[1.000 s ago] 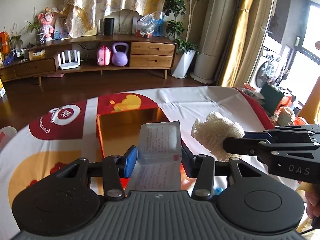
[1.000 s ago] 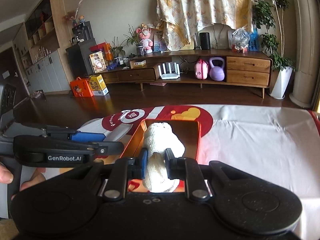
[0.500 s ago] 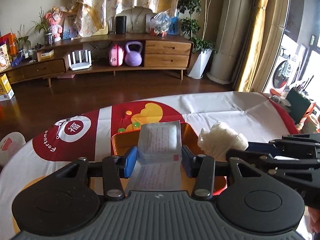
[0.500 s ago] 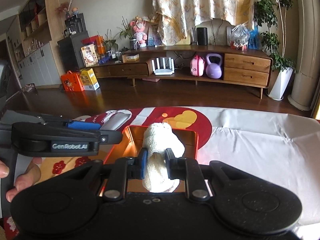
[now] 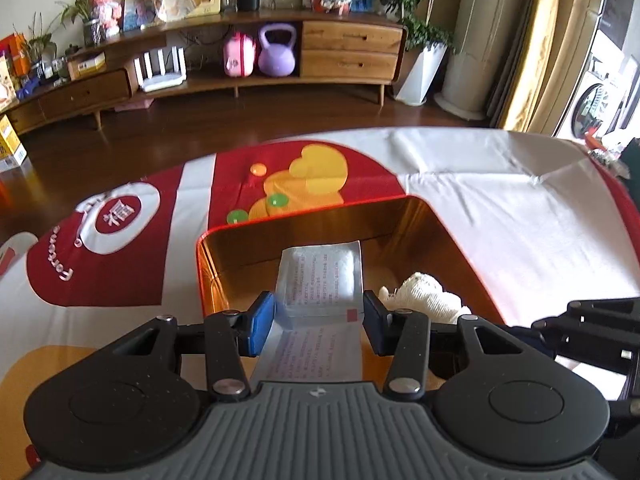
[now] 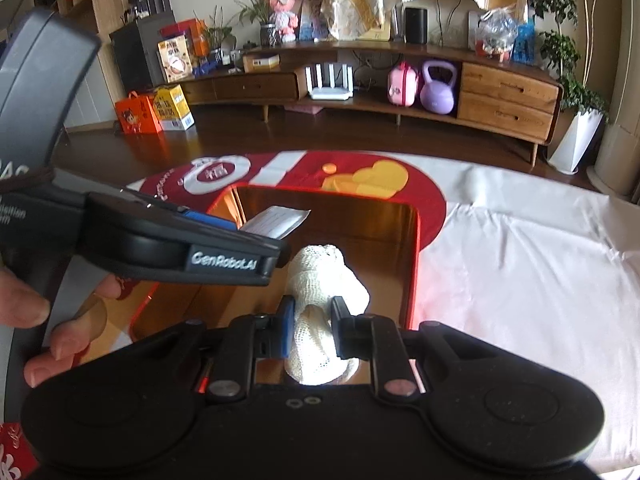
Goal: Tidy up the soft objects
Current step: 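Lower both items into the red tin and open both tools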
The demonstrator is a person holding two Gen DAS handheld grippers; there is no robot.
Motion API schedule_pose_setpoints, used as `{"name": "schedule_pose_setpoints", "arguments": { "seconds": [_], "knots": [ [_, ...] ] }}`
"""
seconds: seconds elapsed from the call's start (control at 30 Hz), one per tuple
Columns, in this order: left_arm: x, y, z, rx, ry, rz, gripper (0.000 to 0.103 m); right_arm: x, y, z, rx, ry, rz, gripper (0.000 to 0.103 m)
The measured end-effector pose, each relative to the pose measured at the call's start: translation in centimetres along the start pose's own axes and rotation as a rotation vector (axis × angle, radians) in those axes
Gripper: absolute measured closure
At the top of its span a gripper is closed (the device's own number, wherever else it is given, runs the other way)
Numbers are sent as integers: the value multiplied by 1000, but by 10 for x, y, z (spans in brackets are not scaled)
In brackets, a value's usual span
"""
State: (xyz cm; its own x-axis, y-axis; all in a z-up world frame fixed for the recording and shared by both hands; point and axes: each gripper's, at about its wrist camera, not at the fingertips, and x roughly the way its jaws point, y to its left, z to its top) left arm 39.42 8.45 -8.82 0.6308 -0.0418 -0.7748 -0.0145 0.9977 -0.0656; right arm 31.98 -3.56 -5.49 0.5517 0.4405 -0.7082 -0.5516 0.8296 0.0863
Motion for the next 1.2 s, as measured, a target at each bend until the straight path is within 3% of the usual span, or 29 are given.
{"name": "schedule_pose_setpoints", "arguments": {
  "seconds": [0.3,0.57,0.7,0.83,1.2],
  "knots": [
    [28,-7,-3,24,62,-6,56,15,1,-7,-18,35,-7,84],
    [38,-13,-3,56,99,5,56,18,-1,-10,2,52,-1,76],
    [38,-15,-4,63,96,5,55,17,-4,-11,22,57,10,72],
    [35,-14,-4,50,85,-7,46,12,-5,-12,35,53,15,70],
    [4,-11,-4,28,39,-17,45,-14,4,-7,26,7,16,57]
  ]
}}
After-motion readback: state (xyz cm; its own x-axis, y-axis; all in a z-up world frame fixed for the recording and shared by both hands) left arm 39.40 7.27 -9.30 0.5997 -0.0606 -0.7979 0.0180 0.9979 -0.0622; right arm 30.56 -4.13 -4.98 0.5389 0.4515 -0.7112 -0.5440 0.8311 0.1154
